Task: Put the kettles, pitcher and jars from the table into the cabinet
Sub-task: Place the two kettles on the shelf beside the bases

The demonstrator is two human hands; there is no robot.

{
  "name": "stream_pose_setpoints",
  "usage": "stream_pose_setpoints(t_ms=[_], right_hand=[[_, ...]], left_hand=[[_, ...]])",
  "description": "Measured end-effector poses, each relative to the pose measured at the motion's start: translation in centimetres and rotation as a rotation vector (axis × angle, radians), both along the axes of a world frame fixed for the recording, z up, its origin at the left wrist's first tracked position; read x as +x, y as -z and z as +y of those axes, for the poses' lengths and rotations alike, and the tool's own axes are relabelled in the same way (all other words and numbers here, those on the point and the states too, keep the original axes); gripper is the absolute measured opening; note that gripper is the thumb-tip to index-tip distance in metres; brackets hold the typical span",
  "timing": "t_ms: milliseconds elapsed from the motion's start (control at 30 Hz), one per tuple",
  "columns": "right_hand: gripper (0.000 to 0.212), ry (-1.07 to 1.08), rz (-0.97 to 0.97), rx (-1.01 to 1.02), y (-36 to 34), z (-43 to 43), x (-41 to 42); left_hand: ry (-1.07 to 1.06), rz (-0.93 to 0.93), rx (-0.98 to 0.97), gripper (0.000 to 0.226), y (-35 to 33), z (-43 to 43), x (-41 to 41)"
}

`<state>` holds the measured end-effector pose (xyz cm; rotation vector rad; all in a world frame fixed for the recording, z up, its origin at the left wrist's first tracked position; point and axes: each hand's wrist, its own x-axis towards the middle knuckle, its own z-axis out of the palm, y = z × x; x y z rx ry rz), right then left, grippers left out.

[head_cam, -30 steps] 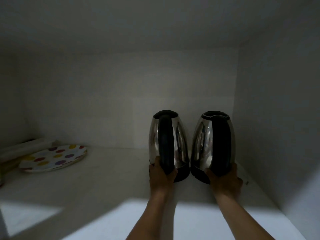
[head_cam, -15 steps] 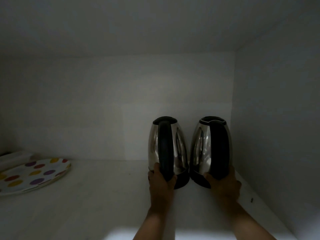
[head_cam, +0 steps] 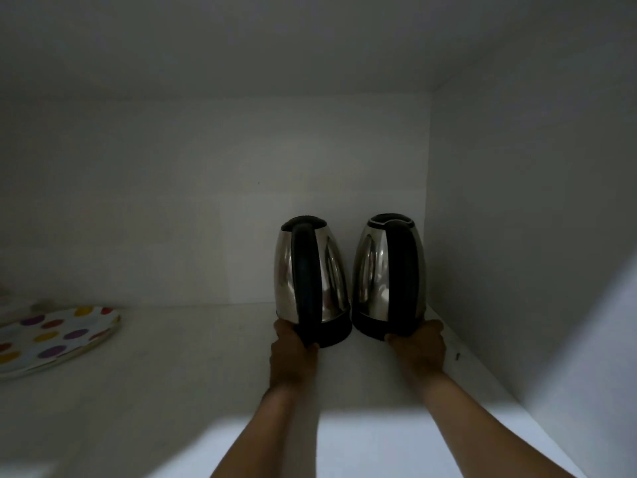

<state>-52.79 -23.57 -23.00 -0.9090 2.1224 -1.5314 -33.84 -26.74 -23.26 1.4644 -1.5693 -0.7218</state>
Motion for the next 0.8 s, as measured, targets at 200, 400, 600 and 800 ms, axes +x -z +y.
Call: stream_pose_setpoints(t_ms=[200,400,600,800], right_hand=[[0.089,-0.142,0.22,0.086,-0.5,6.5,3.2],[0.068,-0.308,0.58,0.071,-1.3,15.4,7.6],[0.072,-0.511,0.695,0.006,-3.2,21.7,14.6],[0.071,-0.727,0.735,-0.12,-4.5,27.9,26.3]], left_hand=[[-0.012,-0.41,-0.262,0.037,-1.4,6.5,1.4],[-0.125,-0.823,-0.297,0.068,-2.3,17.6,5.1],[-0.322,-0.96,-0.274,0.073,-3.8,27.7,12.3],[-0.547,-0.967,-0.198,0.073,-5.2,37.1,22.6]])
